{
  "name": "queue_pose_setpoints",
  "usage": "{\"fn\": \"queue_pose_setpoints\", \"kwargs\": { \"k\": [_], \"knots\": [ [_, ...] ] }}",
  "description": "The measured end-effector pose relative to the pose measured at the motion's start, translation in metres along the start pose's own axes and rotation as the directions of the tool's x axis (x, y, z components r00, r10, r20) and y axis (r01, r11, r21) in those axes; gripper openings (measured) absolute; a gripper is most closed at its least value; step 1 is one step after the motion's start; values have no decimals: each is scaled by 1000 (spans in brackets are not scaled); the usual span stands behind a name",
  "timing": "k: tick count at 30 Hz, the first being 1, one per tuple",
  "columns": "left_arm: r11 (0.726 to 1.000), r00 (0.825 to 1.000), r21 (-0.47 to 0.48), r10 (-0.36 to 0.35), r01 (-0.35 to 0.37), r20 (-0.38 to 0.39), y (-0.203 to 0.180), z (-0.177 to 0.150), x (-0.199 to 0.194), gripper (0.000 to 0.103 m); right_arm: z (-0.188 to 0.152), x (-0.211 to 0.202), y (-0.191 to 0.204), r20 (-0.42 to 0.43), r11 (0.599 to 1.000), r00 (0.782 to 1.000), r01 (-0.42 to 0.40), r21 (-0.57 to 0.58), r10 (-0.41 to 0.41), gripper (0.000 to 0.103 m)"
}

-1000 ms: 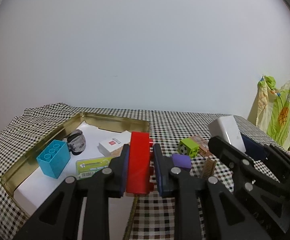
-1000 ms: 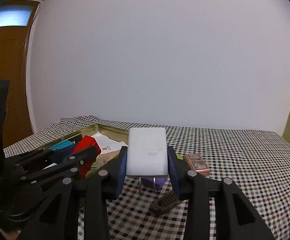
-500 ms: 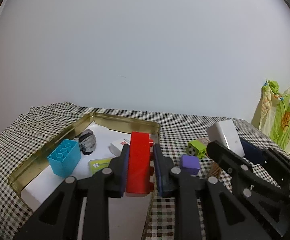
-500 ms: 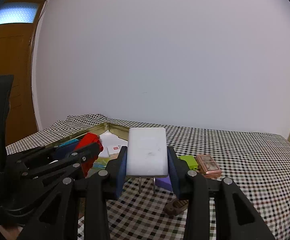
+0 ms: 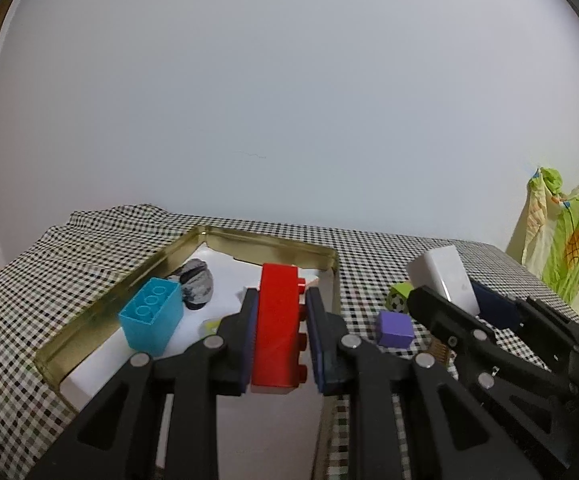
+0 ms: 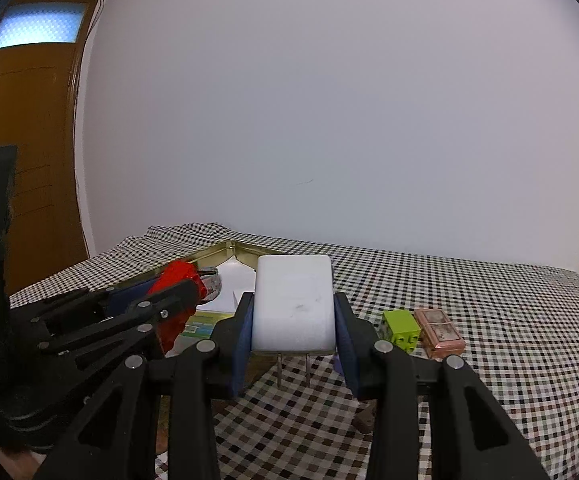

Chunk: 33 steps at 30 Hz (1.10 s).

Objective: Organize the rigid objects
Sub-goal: 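Carry the red brick with the left gripper while the right carries the charger toward the tray, then lower the red brick into the tray with the left gripper while the right releases the charger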

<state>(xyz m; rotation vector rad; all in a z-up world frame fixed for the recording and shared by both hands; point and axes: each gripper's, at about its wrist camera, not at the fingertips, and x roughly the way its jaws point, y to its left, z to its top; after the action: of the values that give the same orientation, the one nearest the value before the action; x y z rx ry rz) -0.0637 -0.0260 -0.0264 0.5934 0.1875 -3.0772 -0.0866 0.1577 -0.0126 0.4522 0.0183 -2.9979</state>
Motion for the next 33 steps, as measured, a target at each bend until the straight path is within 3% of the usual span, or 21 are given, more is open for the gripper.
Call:
{"fn": "queue_pose_setpoints", "kwargs": {
  "k": [20, 25, 33],
  "knots": [
    [995, 991, -11, 95, -96, -90, 45, 10, 14, 21, 15, 47, 8, -113, 996, 990, -86, -30, 83, 41],
    [997, 980, -34, 64, -71, -187, 60, 20, 29, 21, 23, 61, 8, -143, 993, 983, -117, -14, 114, 41],
    [999, 963, -8, 36, -40, -269, 60, 33, 52, 21, 37, 86, 21, -210, 986, 965, -163, -20, 155, 41]
  ]
}}
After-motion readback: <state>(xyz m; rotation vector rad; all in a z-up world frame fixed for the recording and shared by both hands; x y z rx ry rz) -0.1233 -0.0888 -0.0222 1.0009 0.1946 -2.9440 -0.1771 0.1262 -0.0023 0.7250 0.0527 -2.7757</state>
